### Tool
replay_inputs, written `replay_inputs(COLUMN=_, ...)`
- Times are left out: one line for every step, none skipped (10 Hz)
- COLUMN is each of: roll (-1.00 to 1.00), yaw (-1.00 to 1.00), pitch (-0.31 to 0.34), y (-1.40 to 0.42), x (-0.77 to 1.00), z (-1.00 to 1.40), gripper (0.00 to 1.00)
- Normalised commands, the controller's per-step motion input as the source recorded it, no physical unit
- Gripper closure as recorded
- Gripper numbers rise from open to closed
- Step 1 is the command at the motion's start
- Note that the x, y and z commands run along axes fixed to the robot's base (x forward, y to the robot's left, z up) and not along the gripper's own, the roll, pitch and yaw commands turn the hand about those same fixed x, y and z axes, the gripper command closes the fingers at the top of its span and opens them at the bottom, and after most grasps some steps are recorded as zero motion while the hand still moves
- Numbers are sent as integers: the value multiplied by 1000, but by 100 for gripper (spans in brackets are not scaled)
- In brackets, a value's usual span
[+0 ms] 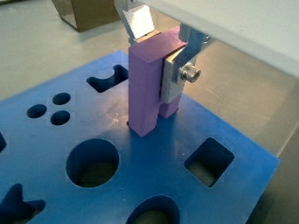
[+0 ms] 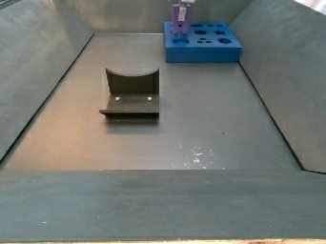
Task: Pick up the double-square object. Move to above the board. Insert the double-square object.
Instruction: Insert the double-square object.
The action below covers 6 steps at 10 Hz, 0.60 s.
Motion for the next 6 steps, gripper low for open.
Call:
replay_inputs(roll=49, yaw=-143, pitch=0, y=-66, x=320, z=-926, gripper=100)
replay_inputs(roll=0, yaw=-231, pitch=3, y=0, x=380, z=-1000, gripper=100)
replay_inputs(roll=0, yaw=-183, pitch=0, y=-57, x=286, z=-843, gripper=100)
replay_inputs(roll=69, yaw=-94, pitch=43, y=-103, x=200, z=-617, gripper=100)
replay_inputs(roll=180, yaw=-37, pitch=0, y=-103, x=46, z=-540, gripper=100)
replay_inputs(roll=114, yaw=-11, pitch=0, y=-83, x=0, z=-540, gripper=100)
